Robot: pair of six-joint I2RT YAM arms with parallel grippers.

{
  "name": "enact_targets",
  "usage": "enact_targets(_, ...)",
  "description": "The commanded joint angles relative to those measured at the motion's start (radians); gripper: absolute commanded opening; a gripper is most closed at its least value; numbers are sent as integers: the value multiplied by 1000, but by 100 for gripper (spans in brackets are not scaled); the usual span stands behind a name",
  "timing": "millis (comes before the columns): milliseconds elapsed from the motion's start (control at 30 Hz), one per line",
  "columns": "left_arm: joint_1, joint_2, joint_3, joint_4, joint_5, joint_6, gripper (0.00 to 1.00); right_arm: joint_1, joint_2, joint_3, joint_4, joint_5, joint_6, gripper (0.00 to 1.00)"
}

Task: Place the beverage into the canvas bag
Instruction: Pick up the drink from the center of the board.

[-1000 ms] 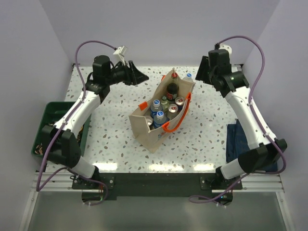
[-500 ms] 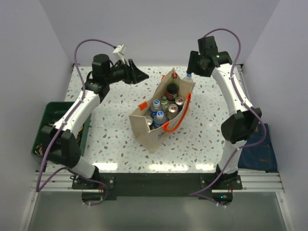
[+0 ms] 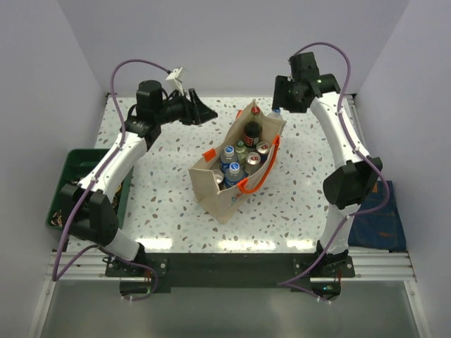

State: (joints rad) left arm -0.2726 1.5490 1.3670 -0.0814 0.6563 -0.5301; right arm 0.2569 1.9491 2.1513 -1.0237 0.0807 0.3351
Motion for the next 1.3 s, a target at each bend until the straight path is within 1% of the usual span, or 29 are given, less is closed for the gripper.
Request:
enact_targets(0,-10,-29,21,9,-12,24,60,-1,43,24,14,-67,-24,64)
enact_targets(367,-11,-29,24,12,-21,24,61,21,109,36,14,-50,-21,63)
enact_targets(467,-11,-29,23,12,-20,25,61,30,126,53,7,-35,-19,60)
enact_targets(667,-11,-36,15,6,-24,33,61,39,149,88,-4,28,-19,52)
enact_targets(933,-10,-40,15,3,-23,41,61,48,178,153,-26,102,-33,51)
enact_targets(1133,-10,-43,17,-1,-21,45,61,48,195,156,-33,99,-31,51)
enact_targets(1233,-10,-44,17,-3,-23,48,61,50,194,151,-33,99,-28,49)
enact_targets(1267,-10,-44,15,-3,-23,48,61,53,194,153,-33,102,-30,47)
